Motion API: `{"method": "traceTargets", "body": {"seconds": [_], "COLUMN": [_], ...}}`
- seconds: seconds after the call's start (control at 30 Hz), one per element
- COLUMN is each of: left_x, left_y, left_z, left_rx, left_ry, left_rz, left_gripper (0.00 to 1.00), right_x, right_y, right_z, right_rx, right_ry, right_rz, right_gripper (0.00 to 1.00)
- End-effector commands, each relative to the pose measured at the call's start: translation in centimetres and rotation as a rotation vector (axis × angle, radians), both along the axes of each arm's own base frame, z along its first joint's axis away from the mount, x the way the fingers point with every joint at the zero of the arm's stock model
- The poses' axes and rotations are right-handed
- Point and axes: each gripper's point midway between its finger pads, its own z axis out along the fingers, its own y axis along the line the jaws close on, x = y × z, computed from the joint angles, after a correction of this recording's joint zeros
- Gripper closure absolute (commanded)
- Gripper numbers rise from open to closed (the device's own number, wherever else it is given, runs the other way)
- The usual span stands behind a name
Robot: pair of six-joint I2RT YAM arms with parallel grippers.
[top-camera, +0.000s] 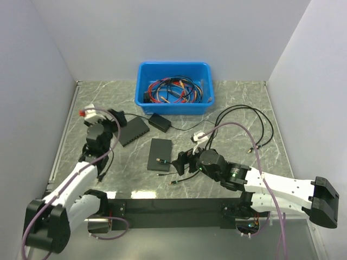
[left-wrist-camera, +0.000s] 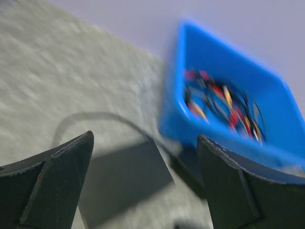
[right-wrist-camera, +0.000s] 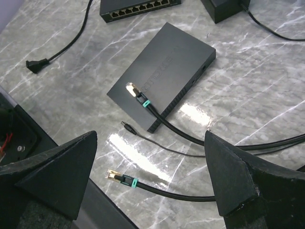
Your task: Insert the plug into the switch port
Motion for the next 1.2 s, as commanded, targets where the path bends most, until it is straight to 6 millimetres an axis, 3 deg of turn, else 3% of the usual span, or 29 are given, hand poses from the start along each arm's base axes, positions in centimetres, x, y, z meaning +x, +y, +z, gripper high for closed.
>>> {"method": "traceTargets", "body": {"seconds": [0.0, 0.1, 0.13, 0.2, 0.23, 0.4, 0.43, 0.47, 0.6, 0.7, 0.8, 0.93, 1.03, 1.17], "left_x": [-2.7, -4.4, -4.7, -5.1, -5.2, -5.1, -5.1, -5.0, -5.1, -5.5, -5.8, -5.7, -5.7, -6.2], "left_y": [-4.1, -6.6, -7.0, -7.7, -8.0, -10.0, -10.1, -10.3, -9.4, -8.6, -8.2, -7.4, -7.1, -7.7], "left_z": [-1.0, -1.4, -1.7, -2.6, -2.9, -4.3, -4.6, -4.6, -5.9, -6.9, -7.1, -7.2, -7.5, -7.6], "left_rx": [-0.046, -0.037, -0.032, -0.016, -0.010, 0.029, 0.041, 0.054, 0.086, 0.085, 0.065, 0.056, 0.039, 0.005], "left_ry": [0.048, 0.060, 0.067, 0.095, 0.104, 0.164, 0.182, 0.191, 0.233, 0.256, 0.260, 0.279, 0.302, 0.310], "left_rz": [-0.162, -0.268, -0.282, -0.302, -0.308, -0.383, -0.377, -0.378, -0.327, -0.289, -0.270, -0.216, -0.188, -0.218], "left_gripper": [0.05, 0.08, 0.08, 0.08, 0.08, 0.14, 0.14, 0.15, 0.16, 0.16, 0.16, 0.16, 0.16, 0.17], "right_x": [0.7, 1.5, 2.1, 3.1, 3.8, 6.6, 7.4, 9.3, 11.7, 11.7, 10.2, 7.4, 6.6, 5.8], "right_y": [0.7, 0.4, 0.4, -0.3, -0.1, 0.5, 0.6, -0.5, -0.7, -0.3, 0.6, 1.4, 1.8, 2.7], "right_z": [2.0, 1.3, 2.0, 1.1, 2.1, 2.7, 3.2, 2.6, 2.4, 1.7, 0.7, -2.4, -5.1, -6.5], "right_rx": [0.007, -0.023, -0.015, -0.075, -0.064, -0.069, -0.052, -0.052, -0.023, -0.042, -0.036, -0.084, -0.147, -0.174], "right_ry": [-0.046, -0.036, -0.045, -0.032, -0.039, -0.012, -0.005, 0.022, 0.059, 0.059, 0.070, 0.117, 0.162, 0.196], "right_rz": [-0.007, -0.064, -0.096, -0.176, -0.197, -0.221, -0.224, -0.271, -0.271, -0.247, -0.176, -0.116, -0.112, -0.082], "right_gripper": [0.00, 0.00, 0.00, 0.00, 0.00, 0.00, 0.00, 0.01, 0.02, 0.03, 0.04, 0.05, 0.05, 0.07]}}
